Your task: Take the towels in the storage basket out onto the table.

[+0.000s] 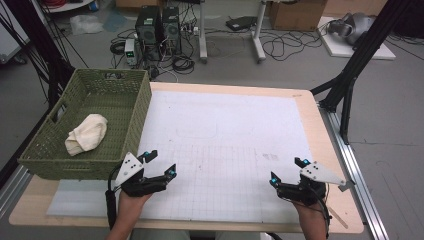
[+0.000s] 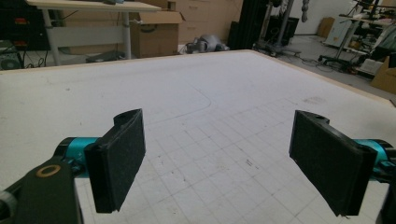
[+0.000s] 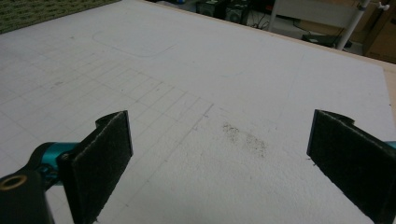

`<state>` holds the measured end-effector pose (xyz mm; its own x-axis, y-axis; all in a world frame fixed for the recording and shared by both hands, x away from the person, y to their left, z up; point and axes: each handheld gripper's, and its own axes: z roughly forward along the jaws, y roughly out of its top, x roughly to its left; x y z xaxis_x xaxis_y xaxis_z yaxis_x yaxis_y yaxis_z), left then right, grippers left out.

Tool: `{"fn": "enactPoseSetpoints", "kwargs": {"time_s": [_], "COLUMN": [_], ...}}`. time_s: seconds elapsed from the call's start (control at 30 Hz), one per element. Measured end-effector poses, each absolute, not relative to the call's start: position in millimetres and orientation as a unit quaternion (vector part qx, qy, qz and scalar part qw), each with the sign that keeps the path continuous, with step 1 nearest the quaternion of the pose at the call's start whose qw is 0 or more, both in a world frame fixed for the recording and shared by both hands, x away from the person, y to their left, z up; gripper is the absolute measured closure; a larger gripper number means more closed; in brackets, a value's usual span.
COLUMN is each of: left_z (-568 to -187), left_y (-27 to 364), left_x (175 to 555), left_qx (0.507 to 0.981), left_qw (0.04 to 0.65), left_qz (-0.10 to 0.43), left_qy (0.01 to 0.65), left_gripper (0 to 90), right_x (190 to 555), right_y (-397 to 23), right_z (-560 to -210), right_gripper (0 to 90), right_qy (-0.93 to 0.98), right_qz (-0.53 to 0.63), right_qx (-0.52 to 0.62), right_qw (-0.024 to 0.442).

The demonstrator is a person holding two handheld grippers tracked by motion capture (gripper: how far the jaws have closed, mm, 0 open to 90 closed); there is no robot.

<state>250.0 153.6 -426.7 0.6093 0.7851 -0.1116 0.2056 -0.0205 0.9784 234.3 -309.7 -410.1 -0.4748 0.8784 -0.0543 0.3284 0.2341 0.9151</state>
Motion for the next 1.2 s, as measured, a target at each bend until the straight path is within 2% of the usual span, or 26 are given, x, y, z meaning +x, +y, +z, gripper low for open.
{"fn": "enactPoseSetpoints", "kwargs": {"time_s": [0.63, 0.93, 1.2], "left_z": [-427, -409, -403], "left_y": [150, 158, 162], "left_x": [257, 250, 253], "left_qx": [0.672, 0.655, 0.645], "left_qw": [0.596, 0.611, 0.62], "left_qz": [0.241, 0.248, 0.247], "left_qy": [0.368, 0.37, 0.371], "left_gripper": [18.9, 17.7, 18.7], "right_x": [237, 240, 237], "right_y": [-320, -318, -314], "right_z": [-414, -415, -414], "right_gripper": [5.9, 6.0, 6.0], "right_qy": [0.721, 0.72, 0.727], "right_qz": [0.459, 0.469, 0.46], "right_qx": [0.427, 0.43, 0.422], "right_qw": [0.294, 0.277, 0.286]}}
